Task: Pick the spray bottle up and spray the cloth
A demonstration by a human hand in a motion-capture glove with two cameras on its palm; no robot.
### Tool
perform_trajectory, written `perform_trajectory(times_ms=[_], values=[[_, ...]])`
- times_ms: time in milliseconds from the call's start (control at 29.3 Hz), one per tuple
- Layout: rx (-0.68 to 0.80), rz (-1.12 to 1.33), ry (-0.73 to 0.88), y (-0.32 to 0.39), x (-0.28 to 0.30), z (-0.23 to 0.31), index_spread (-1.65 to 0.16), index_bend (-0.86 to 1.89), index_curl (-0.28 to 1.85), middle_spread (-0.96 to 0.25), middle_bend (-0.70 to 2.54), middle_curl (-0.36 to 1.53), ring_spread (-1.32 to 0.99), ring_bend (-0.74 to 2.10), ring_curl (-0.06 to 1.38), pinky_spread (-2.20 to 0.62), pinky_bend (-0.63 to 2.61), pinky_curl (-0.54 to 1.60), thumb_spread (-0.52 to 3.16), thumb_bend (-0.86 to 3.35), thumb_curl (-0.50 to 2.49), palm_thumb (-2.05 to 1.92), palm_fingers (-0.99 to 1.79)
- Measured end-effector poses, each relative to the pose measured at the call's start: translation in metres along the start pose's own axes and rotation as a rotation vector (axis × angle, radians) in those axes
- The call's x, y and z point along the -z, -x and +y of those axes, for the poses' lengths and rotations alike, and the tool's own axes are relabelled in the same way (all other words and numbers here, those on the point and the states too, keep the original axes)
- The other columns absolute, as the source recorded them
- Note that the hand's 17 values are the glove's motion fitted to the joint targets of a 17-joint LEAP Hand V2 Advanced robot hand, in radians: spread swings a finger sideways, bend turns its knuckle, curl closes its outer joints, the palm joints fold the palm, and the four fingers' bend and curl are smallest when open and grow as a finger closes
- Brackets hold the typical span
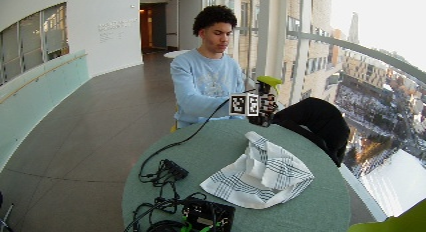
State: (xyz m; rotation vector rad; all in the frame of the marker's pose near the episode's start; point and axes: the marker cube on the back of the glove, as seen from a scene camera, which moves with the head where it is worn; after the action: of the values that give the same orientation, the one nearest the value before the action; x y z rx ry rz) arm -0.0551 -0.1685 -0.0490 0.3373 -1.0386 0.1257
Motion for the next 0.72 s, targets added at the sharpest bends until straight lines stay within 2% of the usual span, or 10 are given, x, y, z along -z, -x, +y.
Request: perform_trajectory(times_ms=[307, 717], values=[[0.034, -0.053, -0.021, -0.028, -0.084, -0.015, -0.21, 0.18, 0.5, -0.12, 0.33, 0.49, -0.07, 0.42, 0.39, 0.17, 0.16, 0.3, 0.79, -0.03, 0.64, 0.89, 1.13], [0.046, -0.005, -0.008, -0.045, -0.113, -0.018, -0.21, 0.18, 0.5, -0.12, 0.34, 0.49, -0.07, 0.4, 0.38, 0.17, 0.16, 0.29, 0.86, -0.03, 0.61, 0.87, 1.13]])
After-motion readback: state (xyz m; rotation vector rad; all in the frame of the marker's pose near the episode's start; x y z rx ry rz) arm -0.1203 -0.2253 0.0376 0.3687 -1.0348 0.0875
